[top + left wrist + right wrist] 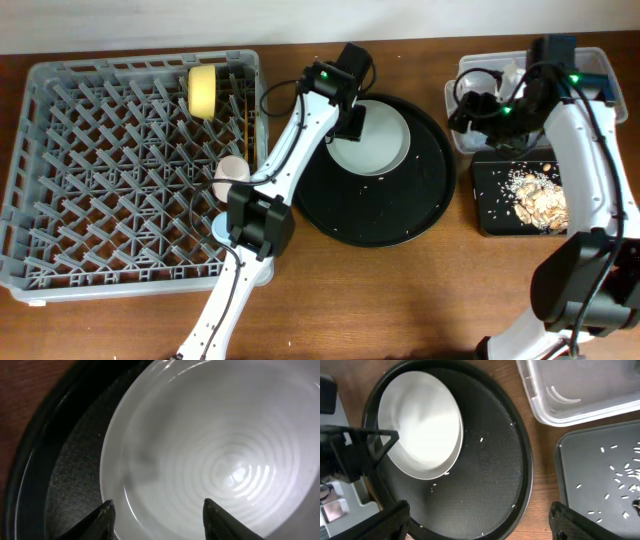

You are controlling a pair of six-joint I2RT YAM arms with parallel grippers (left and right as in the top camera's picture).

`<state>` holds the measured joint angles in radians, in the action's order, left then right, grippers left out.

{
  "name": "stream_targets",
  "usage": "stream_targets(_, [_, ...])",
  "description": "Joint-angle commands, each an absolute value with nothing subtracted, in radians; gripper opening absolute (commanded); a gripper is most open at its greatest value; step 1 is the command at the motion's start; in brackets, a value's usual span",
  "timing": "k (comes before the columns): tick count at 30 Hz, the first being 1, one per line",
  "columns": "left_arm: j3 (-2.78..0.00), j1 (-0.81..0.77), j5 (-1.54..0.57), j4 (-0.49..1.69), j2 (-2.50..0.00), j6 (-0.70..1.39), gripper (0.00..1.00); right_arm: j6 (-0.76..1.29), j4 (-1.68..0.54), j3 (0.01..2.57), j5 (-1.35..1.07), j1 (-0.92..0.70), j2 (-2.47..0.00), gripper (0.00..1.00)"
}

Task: Sort waste into correct bins and load items into the dishwasher rack
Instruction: 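Reach the left gripper to the white plate and grasp its rim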

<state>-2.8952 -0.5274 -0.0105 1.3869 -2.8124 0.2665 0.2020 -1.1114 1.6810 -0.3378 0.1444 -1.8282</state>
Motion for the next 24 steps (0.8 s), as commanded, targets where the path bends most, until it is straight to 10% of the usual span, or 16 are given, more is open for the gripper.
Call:
stream_targets(1, [-2.893, -0.512, 0.001, 1.386, -2.838, 0.303, 0.53, 0.191, -1.112, 1.702, -0.302, 0.122, -1.825, 0.90])
stream_targets(24, [-3.106, -0.448, 0.035, 1.533, -3.002, 0.434, 0.50, 0.186, -1.134, 1.702, -0.302, 0.123, -1.826, 0.90])
